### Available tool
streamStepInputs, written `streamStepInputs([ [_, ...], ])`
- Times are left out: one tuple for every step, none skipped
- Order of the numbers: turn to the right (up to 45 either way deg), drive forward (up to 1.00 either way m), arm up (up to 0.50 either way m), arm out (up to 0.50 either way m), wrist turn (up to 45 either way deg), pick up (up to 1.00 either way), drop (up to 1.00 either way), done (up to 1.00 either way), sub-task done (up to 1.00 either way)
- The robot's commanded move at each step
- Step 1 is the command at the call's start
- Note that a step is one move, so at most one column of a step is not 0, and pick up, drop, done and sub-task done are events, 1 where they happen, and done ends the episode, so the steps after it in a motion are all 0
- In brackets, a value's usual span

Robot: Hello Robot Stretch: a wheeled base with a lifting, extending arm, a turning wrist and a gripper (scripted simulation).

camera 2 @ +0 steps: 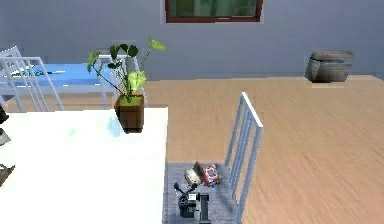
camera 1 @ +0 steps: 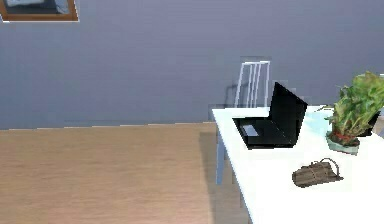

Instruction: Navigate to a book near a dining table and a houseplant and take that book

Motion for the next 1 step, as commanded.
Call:
streamStepInputs([
  [0.0,0.00,0.00,0.00,0.0,1.00,0.00,0.00,0.00],
])
